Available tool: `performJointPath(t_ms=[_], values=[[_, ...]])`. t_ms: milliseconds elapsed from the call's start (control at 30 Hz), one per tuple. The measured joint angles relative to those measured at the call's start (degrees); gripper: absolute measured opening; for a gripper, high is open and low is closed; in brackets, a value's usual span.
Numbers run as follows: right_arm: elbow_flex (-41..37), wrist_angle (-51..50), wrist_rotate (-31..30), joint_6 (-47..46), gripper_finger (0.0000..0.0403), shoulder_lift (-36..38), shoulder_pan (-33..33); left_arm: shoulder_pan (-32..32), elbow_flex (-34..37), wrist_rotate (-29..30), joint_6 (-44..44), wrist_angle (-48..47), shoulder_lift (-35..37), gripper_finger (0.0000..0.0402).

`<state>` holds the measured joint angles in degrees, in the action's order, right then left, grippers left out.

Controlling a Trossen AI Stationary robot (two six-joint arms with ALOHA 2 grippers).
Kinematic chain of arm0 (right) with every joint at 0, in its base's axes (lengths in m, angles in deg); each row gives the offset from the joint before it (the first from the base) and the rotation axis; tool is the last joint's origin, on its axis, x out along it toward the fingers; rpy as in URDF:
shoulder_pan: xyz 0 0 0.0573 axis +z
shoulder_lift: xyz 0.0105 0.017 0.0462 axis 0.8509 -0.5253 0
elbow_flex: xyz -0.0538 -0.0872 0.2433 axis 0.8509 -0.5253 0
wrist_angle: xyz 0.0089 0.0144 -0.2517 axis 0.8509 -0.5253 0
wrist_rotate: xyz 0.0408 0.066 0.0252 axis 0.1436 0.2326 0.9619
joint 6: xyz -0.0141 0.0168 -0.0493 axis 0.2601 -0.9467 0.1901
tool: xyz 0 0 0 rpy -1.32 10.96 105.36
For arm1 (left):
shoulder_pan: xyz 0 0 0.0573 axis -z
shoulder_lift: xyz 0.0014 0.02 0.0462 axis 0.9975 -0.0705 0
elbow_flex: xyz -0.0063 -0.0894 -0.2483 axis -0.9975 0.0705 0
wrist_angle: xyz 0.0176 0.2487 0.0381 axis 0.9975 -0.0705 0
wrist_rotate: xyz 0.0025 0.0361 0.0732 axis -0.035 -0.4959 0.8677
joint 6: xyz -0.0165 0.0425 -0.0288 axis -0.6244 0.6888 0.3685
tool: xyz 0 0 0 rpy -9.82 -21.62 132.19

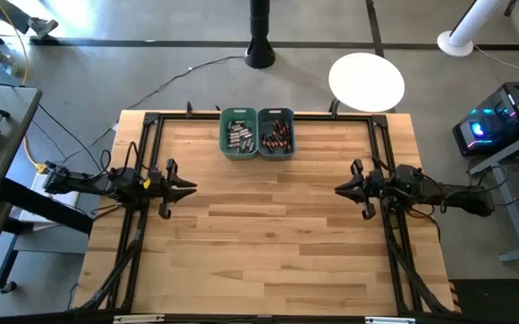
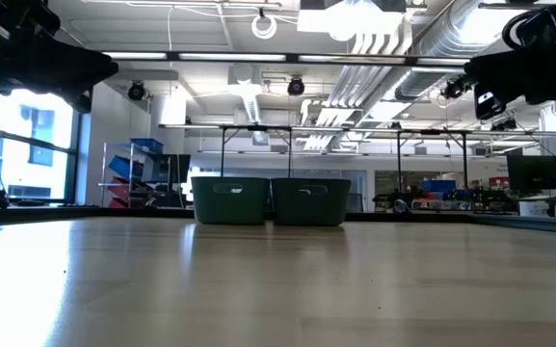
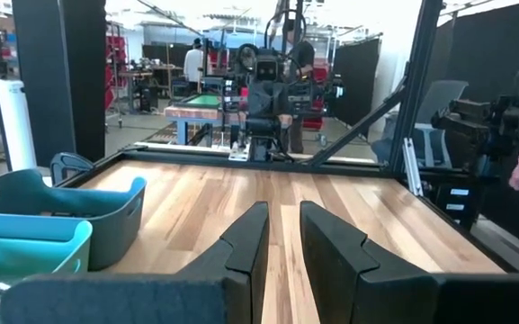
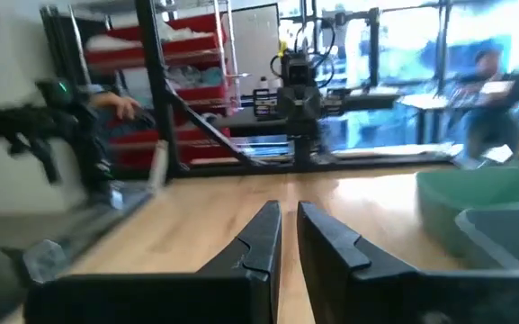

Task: Sort batteries
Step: Return to Home Position

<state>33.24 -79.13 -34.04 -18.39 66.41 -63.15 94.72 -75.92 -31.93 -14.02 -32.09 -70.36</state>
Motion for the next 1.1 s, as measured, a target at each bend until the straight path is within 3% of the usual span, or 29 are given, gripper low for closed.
performJointPath(t_ms=[100,233,300,867,1100], values=[[-0.02,-0.75,-2.93,5.71,0.0032,0.0,0.0,-0.47,0.0,-0.01,0.0,-0.02,0.0,0.0058],[0.01,-3.95,-13.21,4.94,0.0032,-1.39,-0.13,-1.27,0.0,0.03,-0.02,0.01,0.0,0.0058],[0.0,-3.75,-15.15,5.88,0.0032,-3.07,-0.52,-1.3,0.0,0.02,-0.01,-0.03,0.0,0.0058],[0.03,-3.78,-15.04,9.01,0.0032,-7.21,-1.14,-5.53,0.0,0.38,0.08,-0.24,0.0,0.0058],[0.05,-3.8,-14.97,9.01,0.0032,-7.17,-1.13,-0.42,0.0,8.01,0.88,0.27,0.0,0.0058]])
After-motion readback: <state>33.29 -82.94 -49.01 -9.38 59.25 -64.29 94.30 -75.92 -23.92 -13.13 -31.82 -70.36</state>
